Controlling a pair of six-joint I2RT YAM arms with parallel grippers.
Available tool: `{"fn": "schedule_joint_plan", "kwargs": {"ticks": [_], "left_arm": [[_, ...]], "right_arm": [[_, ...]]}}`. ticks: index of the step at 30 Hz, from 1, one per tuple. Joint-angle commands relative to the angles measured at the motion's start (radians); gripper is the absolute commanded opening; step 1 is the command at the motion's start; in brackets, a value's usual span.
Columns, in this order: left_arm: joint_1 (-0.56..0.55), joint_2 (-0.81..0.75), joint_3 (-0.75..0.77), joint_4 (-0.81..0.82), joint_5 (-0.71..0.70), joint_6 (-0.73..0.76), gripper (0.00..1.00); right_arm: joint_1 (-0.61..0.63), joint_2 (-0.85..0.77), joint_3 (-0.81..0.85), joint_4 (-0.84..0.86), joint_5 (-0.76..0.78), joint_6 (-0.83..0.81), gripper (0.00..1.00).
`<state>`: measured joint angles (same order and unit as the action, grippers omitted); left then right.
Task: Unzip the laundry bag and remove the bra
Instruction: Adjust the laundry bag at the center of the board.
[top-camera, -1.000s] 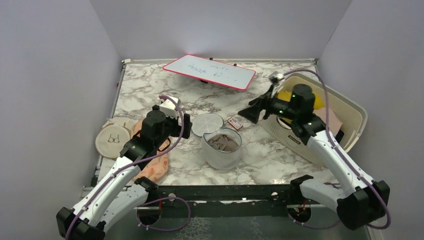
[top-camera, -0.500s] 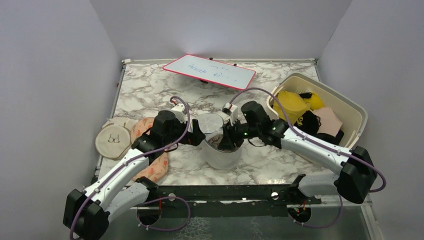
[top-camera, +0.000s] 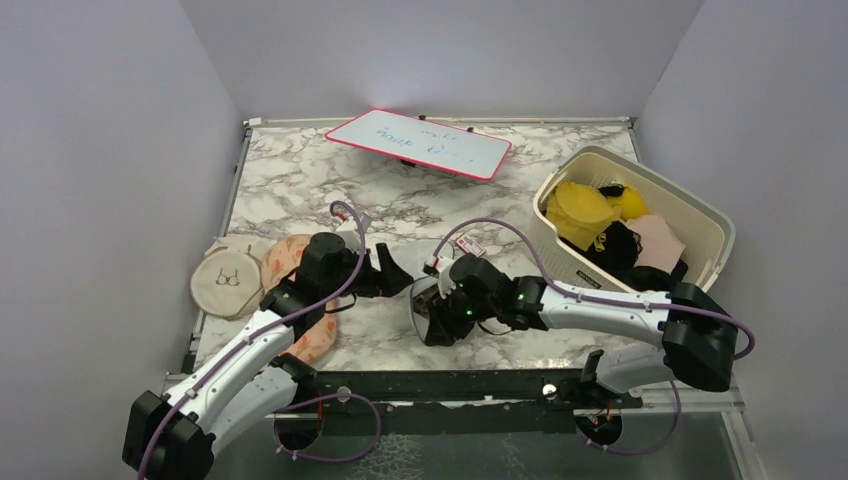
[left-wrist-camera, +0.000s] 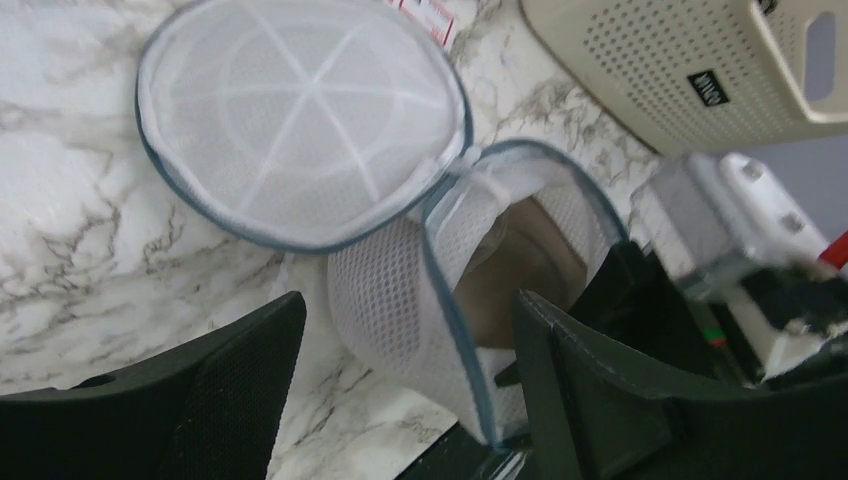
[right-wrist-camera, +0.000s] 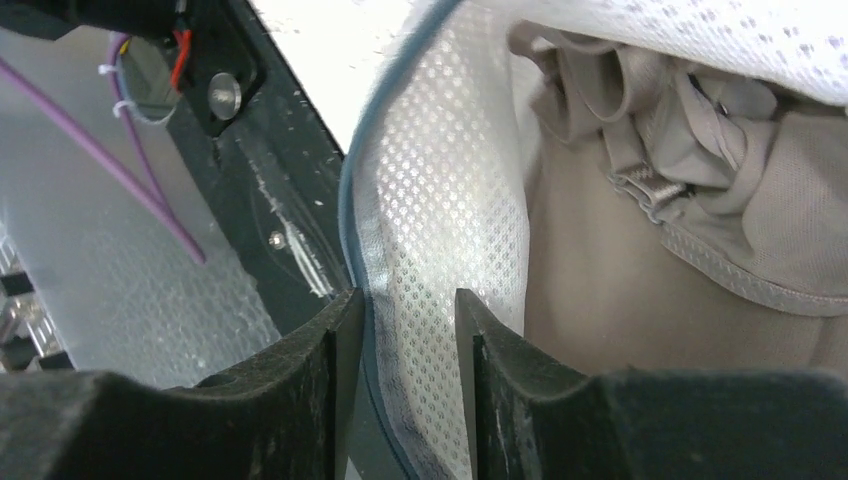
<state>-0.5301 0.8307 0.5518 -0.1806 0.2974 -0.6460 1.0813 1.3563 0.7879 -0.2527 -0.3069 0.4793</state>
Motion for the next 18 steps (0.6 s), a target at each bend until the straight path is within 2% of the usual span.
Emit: {"fn": "schedule_joint_plan", "kwargs": {"ticks": [1, 4, 8, 10, 18], "left_arm": [[0.005, -0.01, -0.099, 0.06, 0.1, -0.084, 0.65], [0.004, -0.009, -0.145, 0.102, 0.137, -0.11, 0.62], [0.004, 0.012, -0.158, 0.131, 0.214, -0.112, 0.8], [0.004, 0.002, -0.153, 0.129, 0.226, -0.101, 0.84], [0.0, -0.079, -0.134, 0.118, 0.174, -0.108, 0.86]], "right_arm": [[0.002, -0.007, -0.074, 0.114, 0.091, 0.09, 0.39], [0.004, 0.0, -0.097, 0.139, 0.082, 0.103, 0.44], [0.004, 0.015, -0.091, 0.135, 0.081, 0.093, 0.53], [0.004, 0.015, -0.091, 0.141, 0.081, 0.092, 0.55], [0.003, -0.054, -0.065, 0.117, 0.132, 0.112, 0.56]]}}
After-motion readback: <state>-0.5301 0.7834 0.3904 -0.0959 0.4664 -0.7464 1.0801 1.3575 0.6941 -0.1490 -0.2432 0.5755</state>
